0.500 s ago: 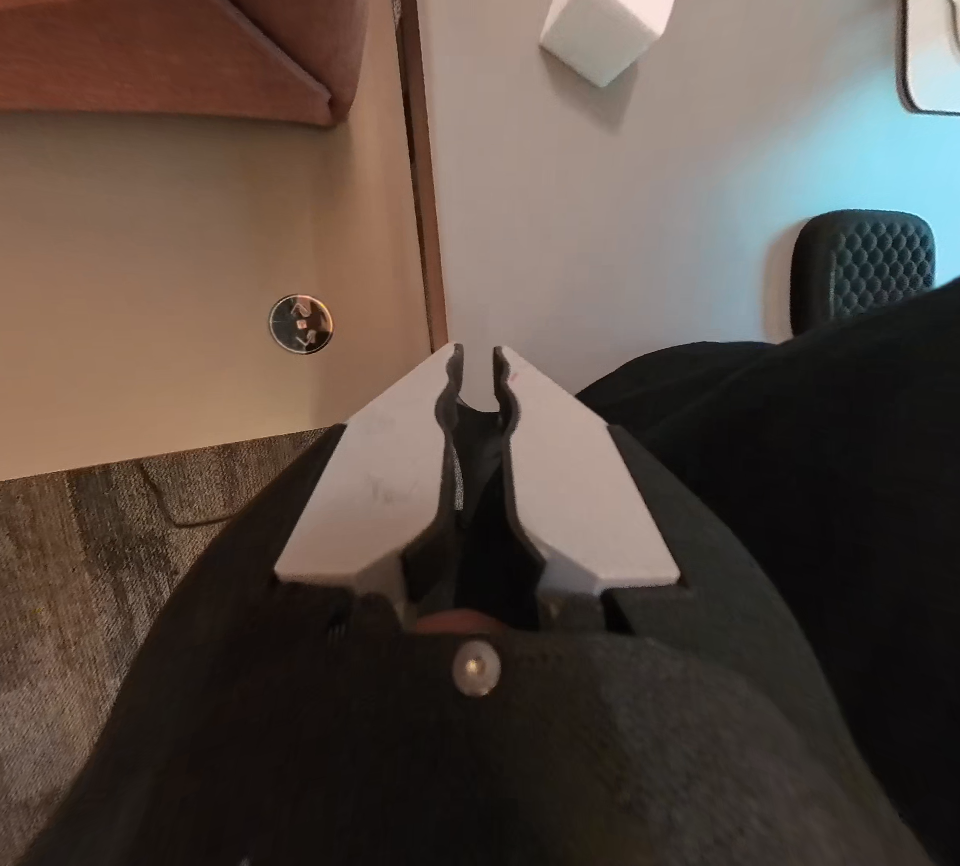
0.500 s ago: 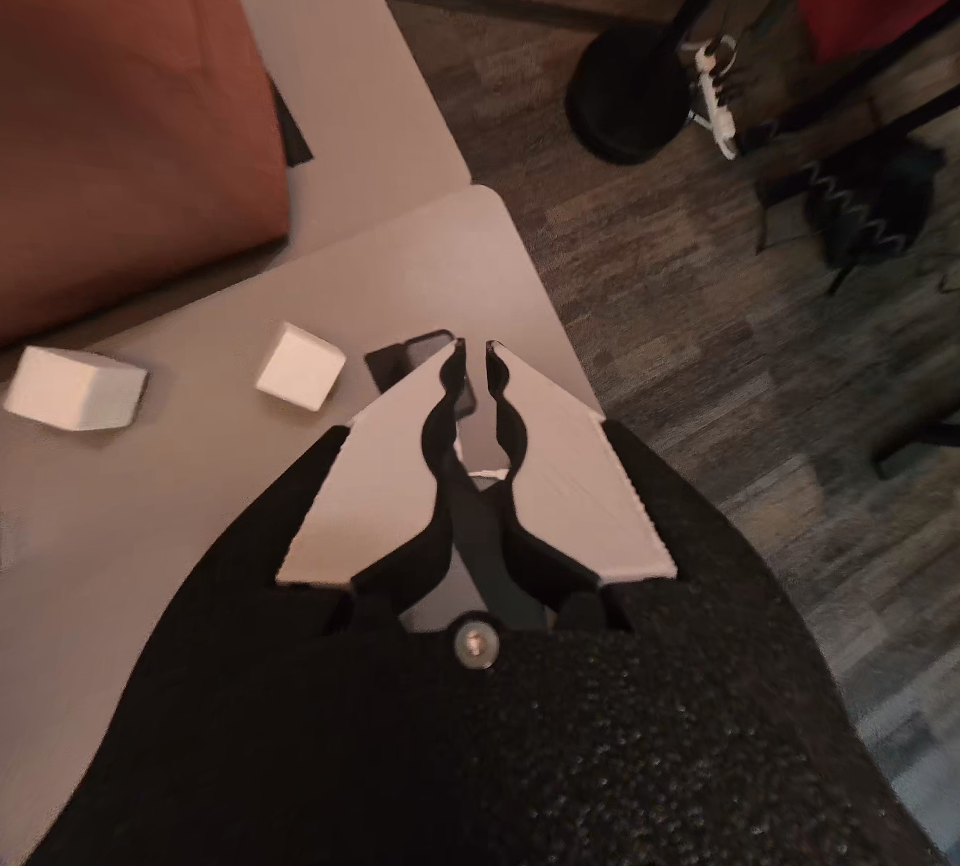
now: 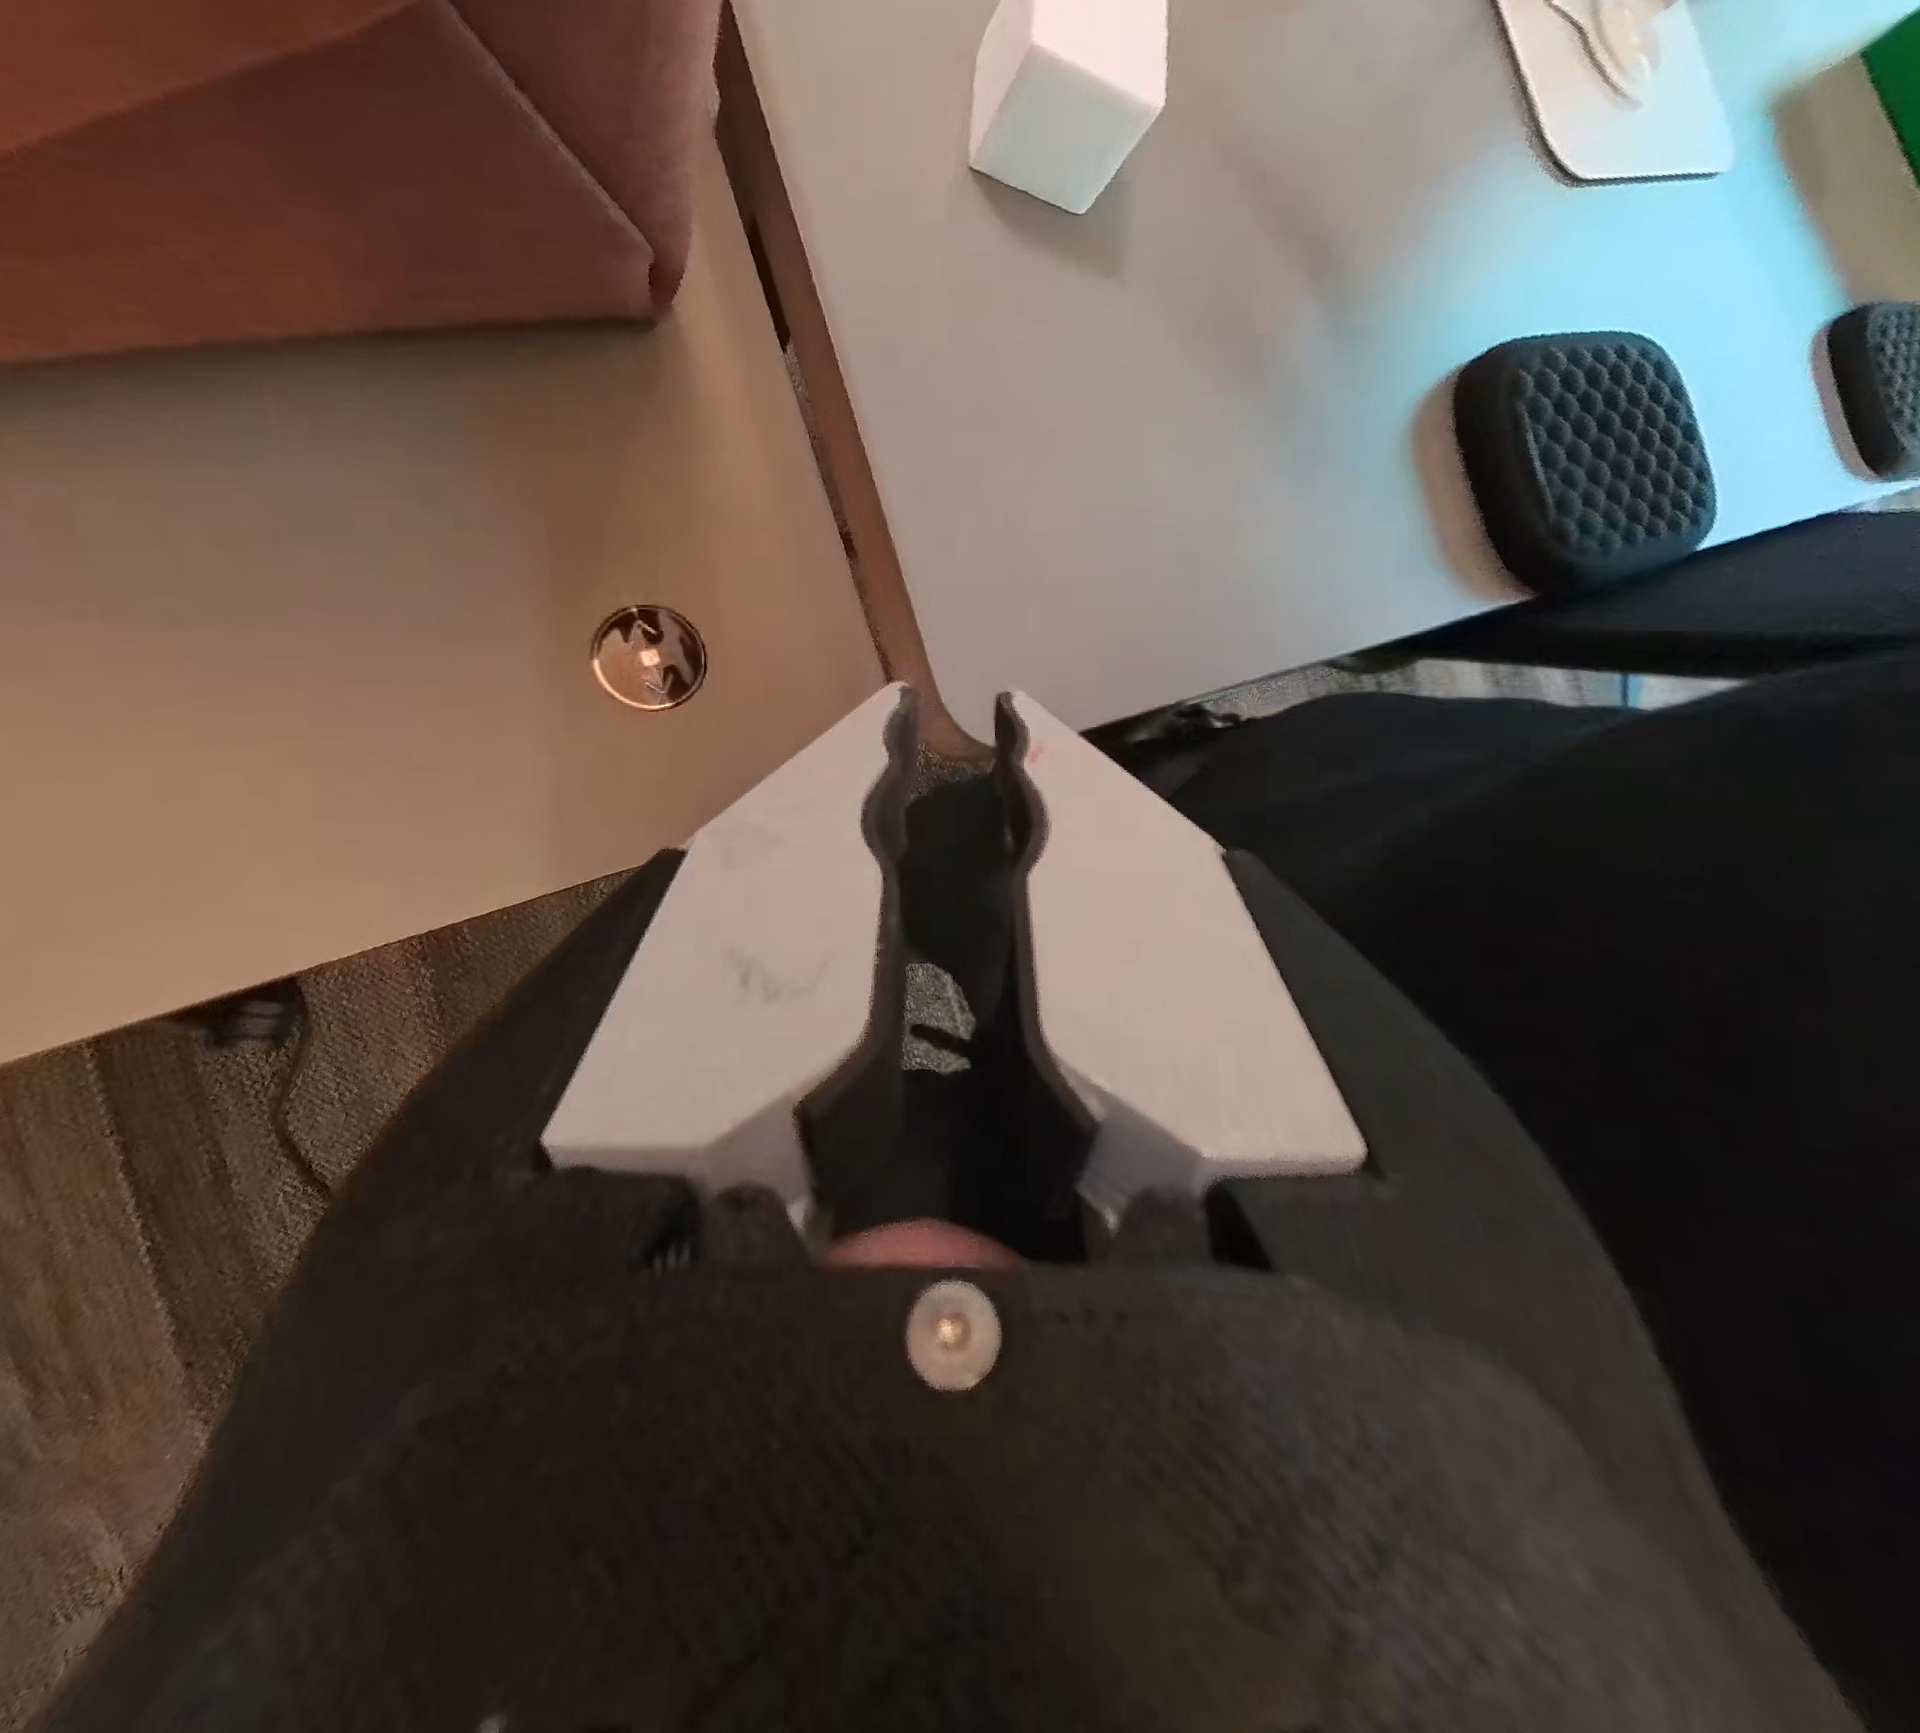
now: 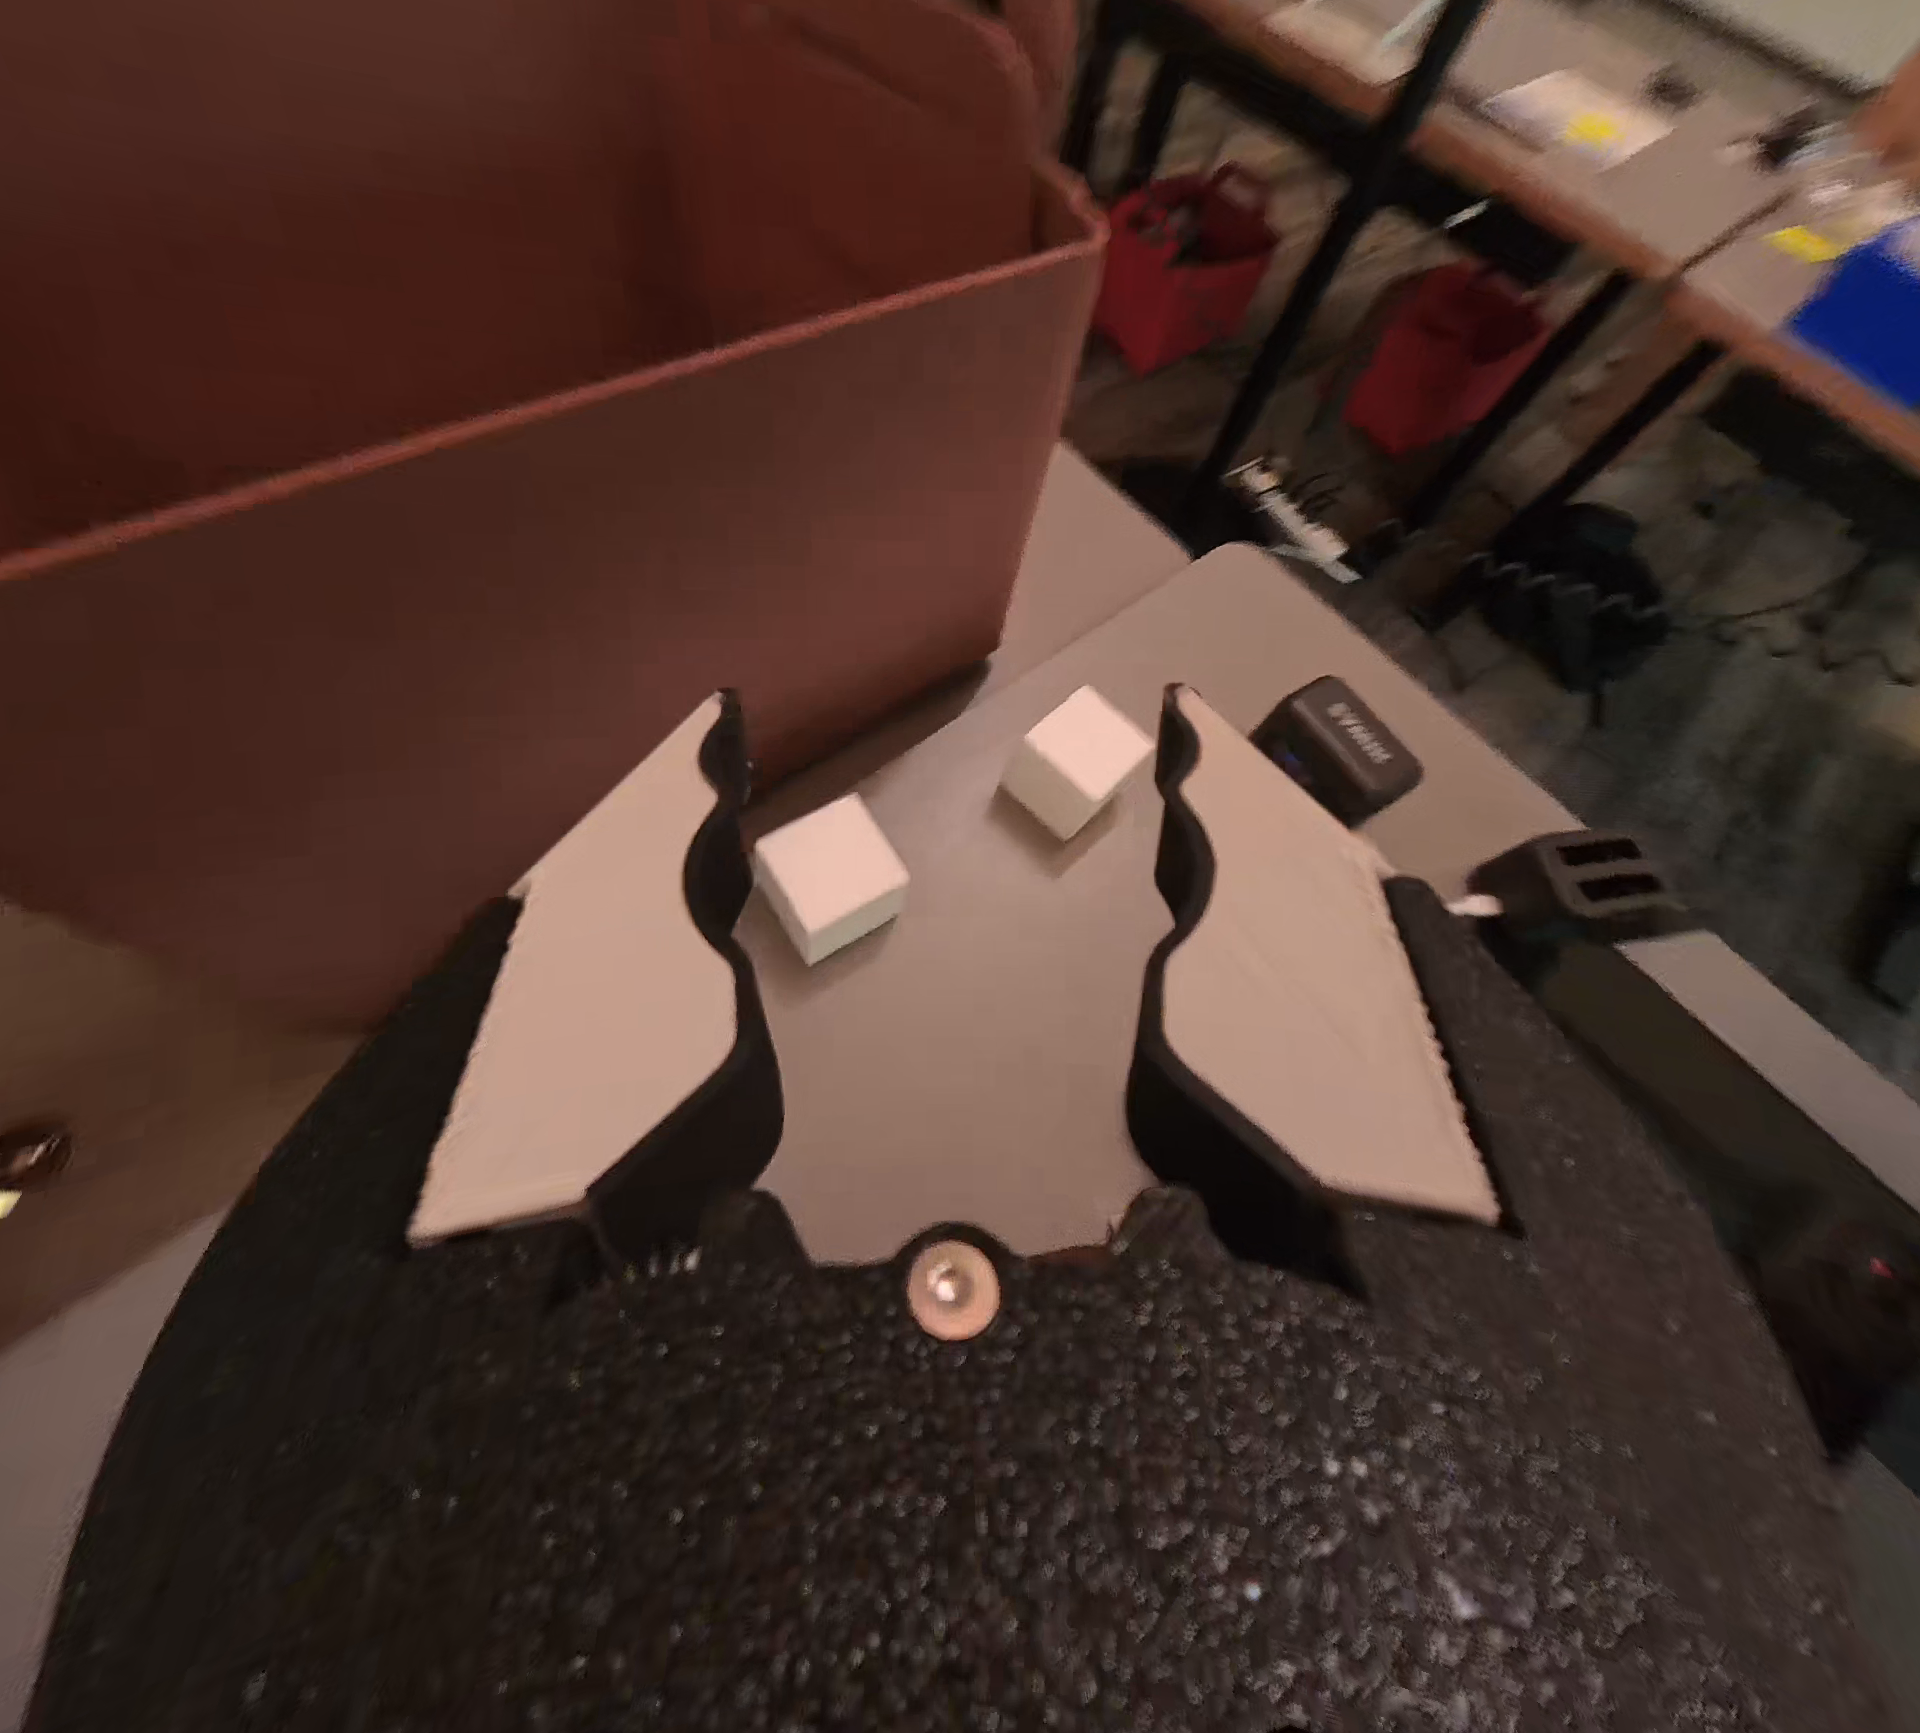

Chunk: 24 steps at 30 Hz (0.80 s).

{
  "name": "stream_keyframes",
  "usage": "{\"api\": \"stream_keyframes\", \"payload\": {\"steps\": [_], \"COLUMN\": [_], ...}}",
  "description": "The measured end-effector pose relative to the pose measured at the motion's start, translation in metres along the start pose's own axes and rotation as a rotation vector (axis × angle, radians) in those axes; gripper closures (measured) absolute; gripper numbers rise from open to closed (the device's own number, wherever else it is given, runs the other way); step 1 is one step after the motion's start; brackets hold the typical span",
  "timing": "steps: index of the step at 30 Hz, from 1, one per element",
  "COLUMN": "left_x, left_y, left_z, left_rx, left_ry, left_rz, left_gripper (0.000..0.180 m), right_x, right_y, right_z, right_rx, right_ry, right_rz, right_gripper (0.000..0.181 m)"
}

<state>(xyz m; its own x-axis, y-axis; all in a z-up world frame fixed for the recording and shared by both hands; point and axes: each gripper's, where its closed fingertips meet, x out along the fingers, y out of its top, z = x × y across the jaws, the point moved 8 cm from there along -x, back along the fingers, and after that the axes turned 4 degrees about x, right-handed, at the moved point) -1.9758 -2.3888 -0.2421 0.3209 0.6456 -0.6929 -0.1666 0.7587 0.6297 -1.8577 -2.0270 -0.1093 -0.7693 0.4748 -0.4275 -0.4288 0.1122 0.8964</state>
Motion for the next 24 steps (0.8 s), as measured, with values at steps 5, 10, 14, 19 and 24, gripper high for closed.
{"api": "stream_keyframes", "payload": {"steps": [5, 10, 14, 19, 24], "left_x": [-0.027, -0.050, -0.061, -0.059, -0.033], "left_y": [-0.015, -0.031, -0.034, -0.023, 0.003], "left_z": [-0.011, -0.024, -0.028, -0.017, 0.003], "left_rx": [0.070, 0.153, 0.170, 0.201, 0.180], "left_ry": [-0.032, -0.030, -0.005, 0.059, 0.106], "left_rz": [0.035, 0.036, 0.052, 0.053, 0.002], "left_gripper": [0.167, 0.162, 0.155, 0.147, 0.132], "right_x": [-0.037, -0.070, -0.074, -0.029, 0.009], "right_y": [0.013, 0.011, -0.008, -0.082, -0.152], "right_z": [-0.014, -0.016, -0.012, -0.019, -0.037], "right_rx": [0.074, 0.137, 0.173, 0.137, 0.040], "right_ry": [-0.213, -0.384, -0.370, -0.110, 0.170], "right_rz": [0.058, 0.040, -0.028, -0.401, -0.670], "right_gripper": [0.086, 0.084, 0.082, 0.097, 0.105]}}
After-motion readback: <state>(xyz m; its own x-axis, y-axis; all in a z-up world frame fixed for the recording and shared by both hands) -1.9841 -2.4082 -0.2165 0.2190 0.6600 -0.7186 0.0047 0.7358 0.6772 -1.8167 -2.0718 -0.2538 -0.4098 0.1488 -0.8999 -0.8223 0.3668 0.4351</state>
